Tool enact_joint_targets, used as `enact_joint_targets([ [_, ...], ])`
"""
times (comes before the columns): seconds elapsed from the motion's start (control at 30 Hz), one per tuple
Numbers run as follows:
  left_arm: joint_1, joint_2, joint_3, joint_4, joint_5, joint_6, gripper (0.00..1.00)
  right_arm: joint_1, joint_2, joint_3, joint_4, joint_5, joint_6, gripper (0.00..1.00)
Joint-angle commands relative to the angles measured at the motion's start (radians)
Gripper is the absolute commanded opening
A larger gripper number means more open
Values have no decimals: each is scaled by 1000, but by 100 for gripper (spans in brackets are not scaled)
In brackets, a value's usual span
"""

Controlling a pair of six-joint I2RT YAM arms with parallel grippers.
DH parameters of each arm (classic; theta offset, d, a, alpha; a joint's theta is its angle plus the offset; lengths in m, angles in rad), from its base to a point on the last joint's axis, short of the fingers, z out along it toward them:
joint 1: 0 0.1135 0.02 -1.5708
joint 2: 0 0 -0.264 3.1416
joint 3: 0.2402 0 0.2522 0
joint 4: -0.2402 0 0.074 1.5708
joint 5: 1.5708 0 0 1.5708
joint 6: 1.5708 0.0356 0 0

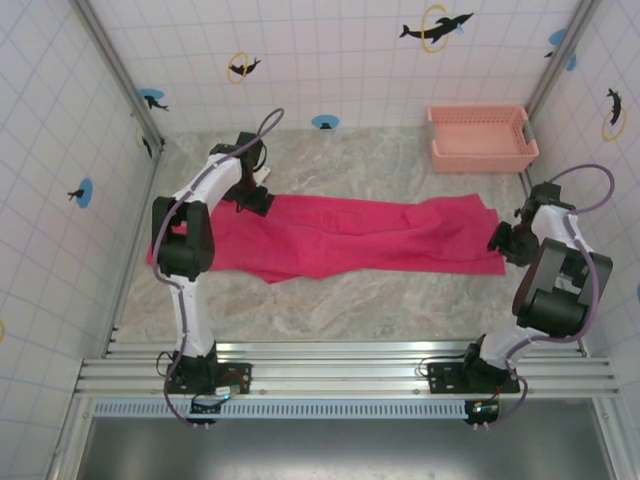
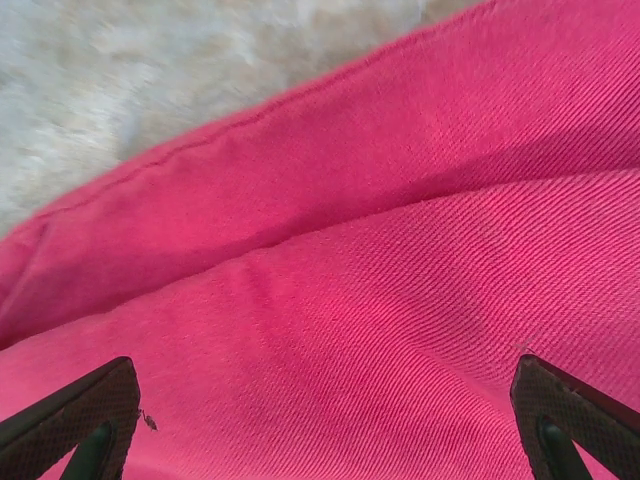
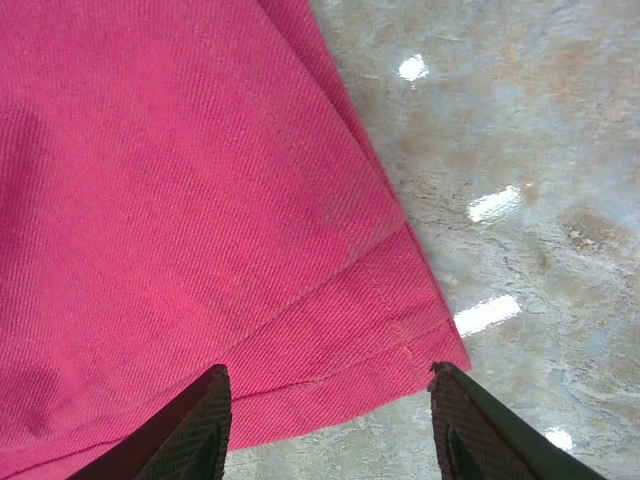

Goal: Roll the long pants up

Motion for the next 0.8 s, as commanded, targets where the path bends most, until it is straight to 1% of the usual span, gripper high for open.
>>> enact_joint_targets([
  [0.0, -6, 32, -15, 16, 38, 19, 98, -4, 34, 21, 8, -23, 27, 54],
  [0.17, -9, 42, -15, 20, 53, 19, 97, -4, 95, 30, 43, -46, 55, 52],
  [0.37, -8, 25, -15, 15, 50, 21, 97, -11, 132, 19, 102, -51, 79, 48],
  [0.63, -7, 6, -22, 8, 42, 24, 97, -33, 138, 14, 148, -23, 87, 44],
  [0.7, -8, 4, -26, 9, 42, 24, 98, -42, 145, 13, 158, -30, 89, 40],
  [0.77, -7, 4, -30, 10, 41, 25, 97, -48, 151, 7, 172, -35, 90, 33],
])
